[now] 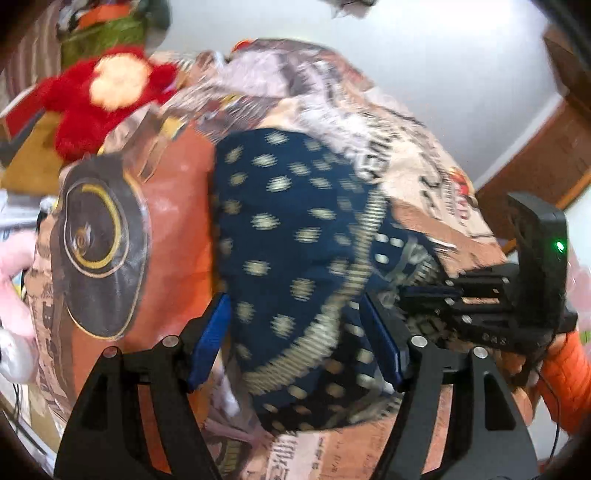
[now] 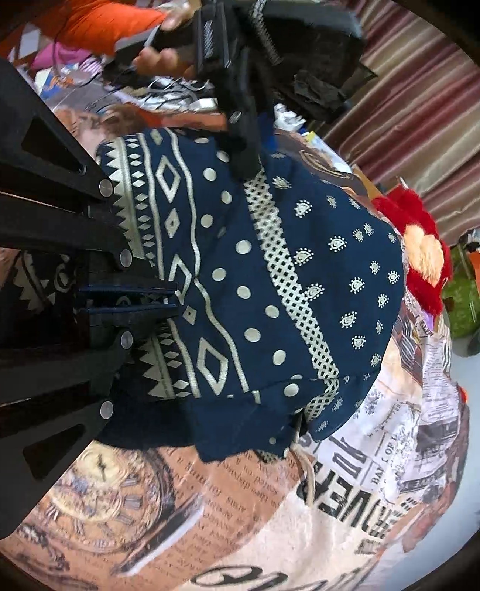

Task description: Fold large clothes

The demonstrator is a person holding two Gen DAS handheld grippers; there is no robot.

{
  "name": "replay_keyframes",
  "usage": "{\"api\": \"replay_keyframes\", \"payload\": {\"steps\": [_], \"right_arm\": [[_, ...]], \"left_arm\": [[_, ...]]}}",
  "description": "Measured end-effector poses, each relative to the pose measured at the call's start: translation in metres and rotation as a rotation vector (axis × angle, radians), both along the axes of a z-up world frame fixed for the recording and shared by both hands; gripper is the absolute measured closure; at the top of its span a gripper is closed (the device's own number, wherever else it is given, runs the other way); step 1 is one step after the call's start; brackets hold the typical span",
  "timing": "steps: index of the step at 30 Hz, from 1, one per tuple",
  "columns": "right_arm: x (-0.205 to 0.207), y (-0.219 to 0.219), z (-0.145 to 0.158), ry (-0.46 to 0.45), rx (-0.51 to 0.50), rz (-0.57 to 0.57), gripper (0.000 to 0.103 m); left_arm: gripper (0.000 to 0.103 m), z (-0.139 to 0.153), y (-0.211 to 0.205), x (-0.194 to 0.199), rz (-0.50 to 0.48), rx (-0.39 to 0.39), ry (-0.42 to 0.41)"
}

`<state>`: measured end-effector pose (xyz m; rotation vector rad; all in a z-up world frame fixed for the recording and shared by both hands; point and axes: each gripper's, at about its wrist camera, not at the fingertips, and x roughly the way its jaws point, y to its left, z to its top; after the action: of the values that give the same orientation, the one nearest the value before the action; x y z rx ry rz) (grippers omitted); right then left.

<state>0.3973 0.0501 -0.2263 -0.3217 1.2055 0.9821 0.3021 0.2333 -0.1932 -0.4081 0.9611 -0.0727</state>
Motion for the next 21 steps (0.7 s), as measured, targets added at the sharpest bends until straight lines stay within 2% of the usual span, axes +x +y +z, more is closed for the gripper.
{"api": "replay_keyframes", "payload": {"steps": [3, 6, 8, 10, 11, 13, 17, 21], "right_arm": [[-0.009, -0.006, 0.017, -0.046, 0.000, 0.002, 0.101], [-0.020, -0.011, 0.035, -0.077, 0.042, 0.022, 0.101], [-0.026, -0.010, 0.029, -0.094, -0.006, 0.028, 0.101], [-0.028, -0.007, 0.010, -0.093, -0.099, 0.034, 0.101], [-0.029, -0.010, 0.005, -0.094, -0.104, 0.038, 0.101], [-0.030, -0.017, 0.003, -0.096, -0.074, 0.046, 0.101], [-0.022, -0.028, 0.004, -0.045, -0.054, 0.039, 0.102], [-0.027, -0.039, 0.010, -0.064, -0.057, 0.038, 0.101]], "left_arm": [[0.029, 0.002, -0.014, -0.004, -0.047, 0.011, -0.005], [0.029, -0.013, -0.026, -0.006, -0.060, 0.111, 0.039], [0.017, -0.028, -0.031, -0.011, -0.066, 0.207, 0.086], [0.013, -0.044, -0.035, -0.019, -0.086, 0.268, 0.114], [0.012, -0.050, -0.036, -0.025, -0.094, 0.285, 0.116], [0.008, -0.057, -0.028, -0.038, -0.073, 0.256, 0.121], [0.008, -0.065, -0.012, -0.044, -0.036, 0.193, 0.165], [0.013, -0.042, -0.008, -0.052, -0.017, 0.260, 0.139]]}}
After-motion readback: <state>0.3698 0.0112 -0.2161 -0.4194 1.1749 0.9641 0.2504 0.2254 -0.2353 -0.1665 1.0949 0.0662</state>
